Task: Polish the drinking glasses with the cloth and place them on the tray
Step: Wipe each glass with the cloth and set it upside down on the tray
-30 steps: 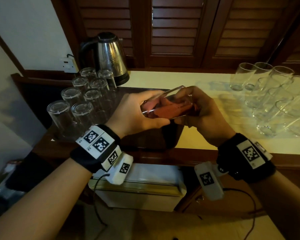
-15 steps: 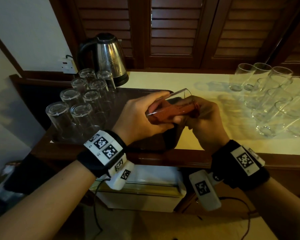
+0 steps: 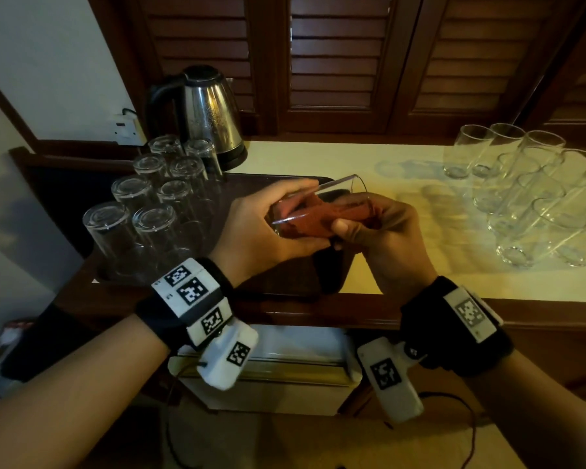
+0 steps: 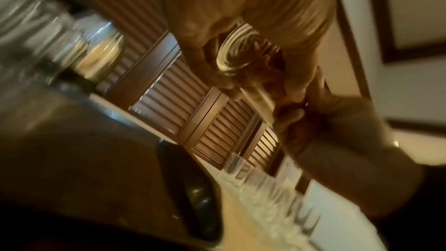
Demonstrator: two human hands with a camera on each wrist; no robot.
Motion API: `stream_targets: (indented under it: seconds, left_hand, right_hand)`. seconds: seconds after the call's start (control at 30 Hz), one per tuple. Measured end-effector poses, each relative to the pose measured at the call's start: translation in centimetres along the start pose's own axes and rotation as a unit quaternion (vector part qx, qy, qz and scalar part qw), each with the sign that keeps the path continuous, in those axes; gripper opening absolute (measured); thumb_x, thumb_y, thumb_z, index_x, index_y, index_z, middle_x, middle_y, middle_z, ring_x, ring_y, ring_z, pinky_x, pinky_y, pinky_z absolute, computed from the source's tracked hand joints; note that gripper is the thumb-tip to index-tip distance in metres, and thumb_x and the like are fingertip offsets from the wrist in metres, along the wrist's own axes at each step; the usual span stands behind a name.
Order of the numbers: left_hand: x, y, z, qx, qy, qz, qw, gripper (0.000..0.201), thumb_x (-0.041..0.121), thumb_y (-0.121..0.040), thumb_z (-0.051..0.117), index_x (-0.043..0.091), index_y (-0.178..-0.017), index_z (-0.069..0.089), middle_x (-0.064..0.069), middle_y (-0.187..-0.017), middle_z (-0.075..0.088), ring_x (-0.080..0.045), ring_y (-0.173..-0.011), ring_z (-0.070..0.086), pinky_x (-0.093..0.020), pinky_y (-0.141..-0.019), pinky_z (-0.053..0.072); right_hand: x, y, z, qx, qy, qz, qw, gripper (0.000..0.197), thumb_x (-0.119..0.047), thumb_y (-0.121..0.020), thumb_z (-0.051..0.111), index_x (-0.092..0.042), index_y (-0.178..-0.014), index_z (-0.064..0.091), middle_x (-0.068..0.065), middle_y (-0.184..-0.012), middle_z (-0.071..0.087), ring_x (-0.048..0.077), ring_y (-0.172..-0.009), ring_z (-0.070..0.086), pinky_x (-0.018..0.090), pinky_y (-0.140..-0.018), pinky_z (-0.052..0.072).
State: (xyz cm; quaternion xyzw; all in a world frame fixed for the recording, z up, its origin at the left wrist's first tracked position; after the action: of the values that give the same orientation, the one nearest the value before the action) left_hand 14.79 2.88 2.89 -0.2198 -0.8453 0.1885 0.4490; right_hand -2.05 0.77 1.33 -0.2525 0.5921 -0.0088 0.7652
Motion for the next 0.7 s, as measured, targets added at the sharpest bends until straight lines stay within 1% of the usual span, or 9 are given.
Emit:
stream_targets:
  seconds: [0.07,0.13,0.23,0.3,0.4,0.5,0.6,0.67,0.7]
  left_hand:
    - [-0.7,0.4,0.7,-0.013,0.241,-0.182,0.953,0.066,0.038,-0.069,0.081,0.021,-0.129,0.059,0.002,-0.114,0.07,-0.015,-0.082,0.07,-0.022,-0.065,0.055]
    - [-1.2,0.8,1.1,-0.012,0.335,-0.264,0.904,0.056,0.035,-0.07,0.078,0.015,-0.12,0.066,-0.001,-0.098,0.074,-0.019,-0.063,0.062,-0.023,-0.052,0.047]
    - [-1.3,0.8,0.1,0.018,0.237,-0.202,0.95,0.056,0.039,-0.064,0.082,0.015,-0.113,0.069,-0.002,-0.094,0.074,-0.016,-0.066,0.066,-0.024,-0.056,0.053]
    - [-0.8,0.6,-1.0,0.035,0.037,-0.082,0.995,0.07,0.05,-0.063,0.078,0.018,-0.124,0.064,0.003,-0.111,0.071,-0.006,-0.091,0.068,-0.019,-0.079,0.056]
    - [-0.2,0.8,-1.0,0.029,-0.142,0.043,0.988,0.076,0.051,-0.067,0.079,0.017,-0.132,0.06,0.004,-0.121,0.067,-0.002,-0.109,0.062,-0.014,-0.097,0.048]
    - [-1.8,0.8,-0.7,-0.012,-0.031,-0.114,0.993,0.071,0.051,-0.061,0.086,0.027,-0.124,0.062,0.009,-0.114,0.068,-0.001,-0.093,0.067,-0.016,-0.082,0.054]
    - [-2.8,1.9,0.7,-0.039,0.272,-0.326,0.904,0.043,0.04,-0.066,0.082,0.021,-0.102,0.07,-0.001,-0.087,0.073,-0.013,-0.06,0.063,-0.02,-0.05,0.048]
    - [-2.7,1.7,0.2,-0.017,0.278,-0.295,0.914,0.043,0.038,-0.064,0.083,0.016,-0.099,0.072,-0.001,-0.082,0.073,-0.013,-0.058,0.06,-0.02,-0.047,0.047]
    - [-2.6,1.4,-0.5,-0.005,0.218,-0.246,0.945,0.051,0.042,-0.062,0.086,0.015,-0.103,0.072,0.0,-0.086,0.073,-0.012,-0.063,0.064,-0.022,-0.051,0.051]
  right_hand:
    - [-0.4,-0.3,0.2,-0.017,0.003,-0.023,1.0,0.025,0.002,-0.078,0.069,-0.004,-0.102,0.069,-0.003,-0.082,0.076,0.014,-0.073,0.07,0.025,-0.066,0.055]
    - [-0.4,-0.8,0.4,-0.041,0.036,-0.039,0.998,0.036,0.008,-0.078,0.069,-0.003,-0.112,0.066,-0.007,-0.091,0.077,0.011,-0.085,0.072,0.023,-0.076,0.055]
    - [0.6,-0.9,0.8,-0.051,0.065,-0.013,0.997,0.039,0.004,-0.076,0.072,-0.014,-0.11,0.066,-0.012,-0.092,0.077,0.006,-0.089,0.072,0.019,-0.078,0.054]
    - [1.7,-0.6,0.8,-0.033,0.038,0.022,0.998,0.036,0.001,-0.073,0.075,-0.012,-0.105,0.066,-0.01,-0.089,0.076,0.006,-0.086,0.071,0.02,-0.075,0.054]
    - [2.9,-0.1,0.6,-0.01,-0.004,0.069,0.998,0.027,-0.014,-0.076,0.081,-0.011,-0.101,0.069,0.003,-0.081,0.07,0.02,-0.073,0.062,0.028,-0.066,0.051]
    - [2.2,-0.1,0.6,-0.015,0.013,0.048,0.999,0.018,-0.006,-0.079,0.077,-0.01,-0.094,0.07,0.0,-0.076,0.071,0.017,-0.068,0.063,0.029,-0.065,0.051]
    - [0.6,-0.5,1.1,-0.054,0.076,-0.007,0.996,0.04,0.017,-0.078,0.068,-0.014,-0.103,0.068,-0.017,-0.088,0.075,0.002,-0.085,0.071,0.017,-0.075,0.054]
    - [0.3,-0.8,1.4,-0.064,0.096,-0.015,0.993,0.042,0.016,-0.08,0.068,-0.015,-0.108,0.067,-0.02,-0.092,0.075,0.002,-0.09,0.071,0.017,-0.078,0.054]
    - [0.5,-0.7,1.5,-0.06,0.091,-0.003,0.994,0.038,0.012,-0.08,0.07,-0.015,-0.107,0.067,-0.018,-0.089,0.075,0.003,-0.086,0.071,0.017,-0.076,0.054]
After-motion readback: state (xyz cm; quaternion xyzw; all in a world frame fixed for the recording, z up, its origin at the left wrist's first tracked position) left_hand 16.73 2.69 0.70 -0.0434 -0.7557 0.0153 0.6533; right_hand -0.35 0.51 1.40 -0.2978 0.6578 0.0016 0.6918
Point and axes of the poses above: each hand's wrist, its own y-axis away from the middle knuckle, its own z-axis out of the palm, x = y × z, the point moved 6 cm from there along -y, towards the middle knuckle
